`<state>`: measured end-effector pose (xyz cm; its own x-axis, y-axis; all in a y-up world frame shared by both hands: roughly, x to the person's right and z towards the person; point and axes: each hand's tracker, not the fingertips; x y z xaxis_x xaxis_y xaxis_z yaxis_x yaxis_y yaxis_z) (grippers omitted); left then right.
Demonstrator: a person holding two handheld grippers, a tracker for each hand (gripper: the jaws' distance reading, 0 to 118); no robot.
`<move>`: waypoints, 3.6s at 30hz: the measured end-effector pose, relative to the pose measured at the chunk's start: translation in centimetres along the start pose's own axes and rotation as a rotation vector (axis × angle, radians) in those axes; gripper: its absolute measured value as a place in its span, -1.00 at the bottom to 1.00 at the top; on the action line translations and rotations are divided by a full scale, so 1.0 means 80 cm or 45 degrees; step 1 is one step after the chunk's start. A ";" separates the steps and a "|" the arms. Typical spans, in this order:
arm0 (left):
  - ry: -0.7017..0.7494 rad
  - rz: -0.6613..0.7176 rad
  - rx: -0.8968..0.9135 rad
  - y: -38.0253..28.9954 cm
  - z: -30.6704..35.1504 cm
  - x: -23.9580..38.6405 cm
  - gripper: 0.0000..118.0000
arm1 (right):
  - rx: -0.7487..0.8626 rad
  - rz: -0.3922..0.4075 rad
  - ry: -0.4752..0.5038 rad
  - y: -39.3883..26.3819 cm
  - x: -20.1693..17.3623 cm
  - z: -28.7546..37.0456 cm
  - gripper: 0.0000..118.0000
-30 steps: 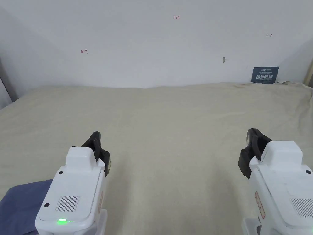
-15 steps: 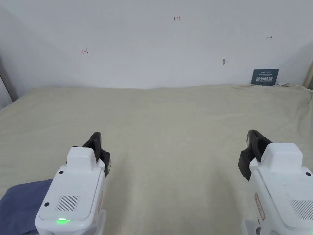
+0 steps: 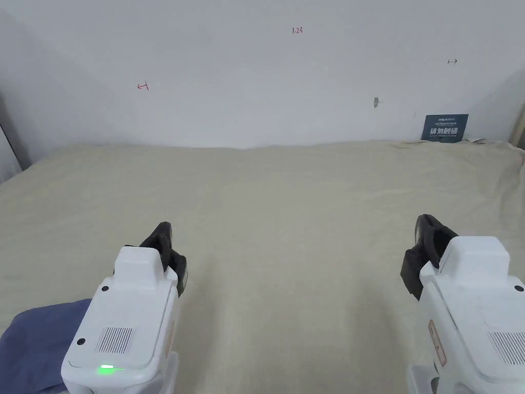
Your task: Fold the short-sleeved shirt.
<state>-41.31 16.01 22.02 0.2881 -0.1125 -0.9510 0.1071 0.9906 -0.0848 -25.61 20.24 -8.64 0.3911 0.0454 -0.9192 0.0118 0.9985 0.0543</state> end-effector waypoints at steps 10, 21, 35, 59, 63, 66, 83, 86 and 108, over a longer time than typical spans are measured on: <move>-0.004 -0.014 0.002 0.001 0.002 0.001 -1.00 | -0.005 0.015 0.000 -0.001 -0.002 0.000 -0.99; -0.018 0.026 -0.021 -0.001 0.002 -0.005 0.33 | -0.028 -0.008 0.008 -0.002 -0.002 -0.001 0.37; -0.004 0.058 -0.002 -0.004 0.003 -0.010 1.00 | 0.002 -0.003 -0.018 -0.002 -0.003 0.003 1.00; 0.013 0.045 0.011 0.000 0.006 -0.011 1.00 | 0.020 -0.009 -0.012 0.000 0.000 0.006 1.00; 0.014 0.042 0.000 0.001 0.006 -0.011 1.00 | 0.020 -0.007 -0.015 0.000 0.000 0.007 1.00; 0.011 0.042 0.001 0.001 0.006 -0.011 1.00 | 0.018 -0.005 -0.014 0.000 0.000 0.008 1.00; 0.025 0.050 0.009 0.004 0.009 -0.013 1.00 | 0.031 -0.010 -0.011 0.004 -0.001 0.008 1.00; 0.029 0.053 0.012 0.004 0.010 -0.014 1.00 | 0.033 -0.015 -0.009 0.005 0.000 0.008 1.00; 0.038 0.048 0.017 0.005 0.012 -0.018 1.00 | 0.037 -0.012 0.001 0.007 -0.003 0.008 1.00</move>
<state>-40.79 16.51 23.66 0.2638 -0.0724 -0.9618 0.1095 0.9930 -0.0447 -25.08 20.74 -8.15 0.3901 0.0361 -0.9201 0.0418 0.9975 0.0569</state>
